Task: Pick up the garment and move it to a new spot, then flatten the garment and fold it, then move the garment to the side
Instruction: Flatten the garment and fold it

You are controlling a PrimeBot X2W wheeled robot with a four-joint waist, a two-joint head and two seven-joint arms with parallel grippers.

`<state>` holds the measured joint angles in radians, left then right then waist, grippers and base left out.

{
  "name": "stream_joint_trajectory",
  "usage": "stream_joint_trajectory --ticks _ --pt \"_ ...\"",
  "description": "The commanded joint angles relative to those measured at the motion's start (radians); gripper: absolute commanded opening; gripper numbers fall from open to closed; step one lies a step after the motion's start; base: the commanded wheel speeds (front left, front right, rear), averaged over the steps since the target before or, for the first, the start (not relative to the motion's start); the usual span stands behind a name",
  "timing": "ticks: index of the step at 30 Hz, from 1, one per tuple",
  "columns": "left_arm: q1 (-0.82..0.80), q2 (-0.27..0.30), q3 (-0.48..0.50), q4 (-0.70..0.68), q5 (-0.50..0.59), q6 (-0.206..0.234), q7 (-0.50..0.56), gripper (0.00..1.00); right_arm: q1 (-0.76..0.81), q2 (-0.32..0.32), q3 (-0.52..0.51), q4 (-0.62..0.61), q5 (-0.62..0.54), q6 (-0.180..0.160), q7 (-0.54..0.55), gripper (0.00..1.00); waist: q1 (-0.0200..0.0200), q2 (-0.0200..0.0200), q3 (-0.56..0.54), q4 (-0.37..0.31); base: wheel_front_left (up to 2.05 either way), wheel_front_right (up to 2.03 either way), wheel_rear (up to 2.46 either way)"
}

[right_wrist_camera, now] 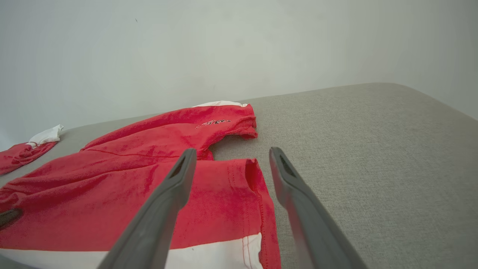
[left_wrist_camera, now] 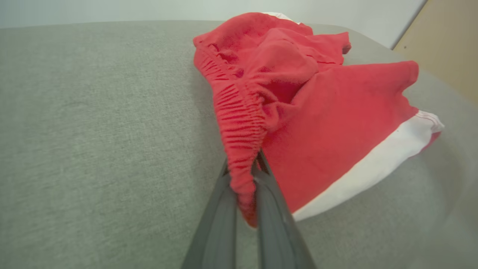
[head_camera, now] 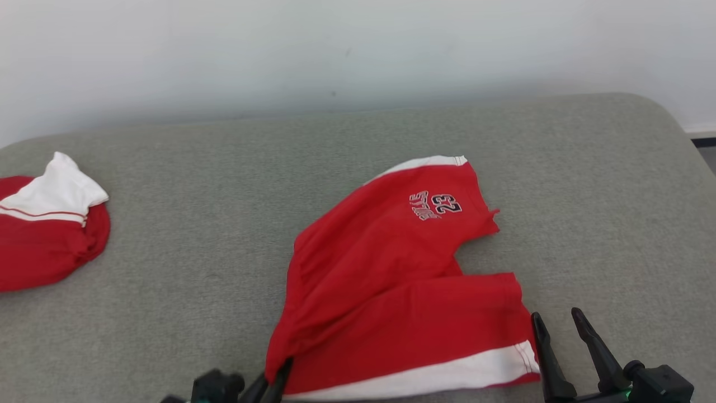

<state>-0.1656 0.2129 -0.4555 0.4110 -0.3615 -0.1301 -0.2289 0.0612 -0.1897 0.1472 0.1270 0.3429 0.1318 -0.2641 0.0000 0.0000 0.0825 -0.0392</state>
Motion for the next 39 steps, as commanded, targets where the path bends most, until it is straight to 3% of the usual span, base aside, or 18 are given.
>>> stream_joint_trajectory --ticks 1,7,14,19,29,31,32,39 --pt "0.04 0.019 -0.003 -0.023 -0.002 0.009 0.018 0.0 0.002 0.003 -0.005 0.001 0.003 -0.002 -0.001 1.0 0.0 0.0 -0.007 0.027 0.0 0.0 0.0" --pt "0.136 0.035 -0.017 -0.126 -0.029 0.026 0.077 0.0 0.002 0.005 -0.005 0.008 0.007 -0.002 -0.001 1.0 0.0 0.0 -0.002 0.035 0.0 0.0 0.0" --pt "0.07 0.015 -0.044 -0.163 -0.014 0.021 0.076 0.0 -0.018 -0.007 0.012 0.021 0.013 -0.002 -0.001 1.0 0.0 0.0 0.008 0.002 0.0 0.0 0.0" --pt "-0.023 0.0 -0.053 -0.106 -0.018 0.014 0.061 0.0 -0.034 -0.018 0.018 0.033 0.017 -0.002 -0.001 1.0 0.0 0.0 0.029 -0.045 0.0 0.0 0.0" --pt "-0.18 -0.034 -0.041 0.146 -0.043 0.007 -0.001 0.0 -0.059 -0.011 0.024 0.054 0.024 -0.002 -0.001 1.0 0.0 0.0 0.058 -0.107 0.0 0.0 0.0" --pt "-0.192 -0.047 -0.041 0.182 -0.051 0.005 -0.013 0.5 -0.055 -0.007 0.02 0.059 0.023 -0.002 -0.001 1.0 0.0 0.0 0.052 -0.104 0.0 0.0 0.0" --pt "-0.194 -0.052 -0.043 0.195 -0.053 0.004 -0.019 1.0 -0.053 -0.005 0.019 0.06 0.023 -0.002 -0.001 1.0 0.0 0.0 0.048 -0.1 0.0 0.0 0.0" --pt "-0.163 -0.069 -0.05 0.216 -0.067 0.0 -0.035 1.0 -0.038 0.002 0.014 0.065 0.023 -0.002 -0.001 1.0 0.0 0.0 0.015 -0.059 0.0 0.0 0.0"
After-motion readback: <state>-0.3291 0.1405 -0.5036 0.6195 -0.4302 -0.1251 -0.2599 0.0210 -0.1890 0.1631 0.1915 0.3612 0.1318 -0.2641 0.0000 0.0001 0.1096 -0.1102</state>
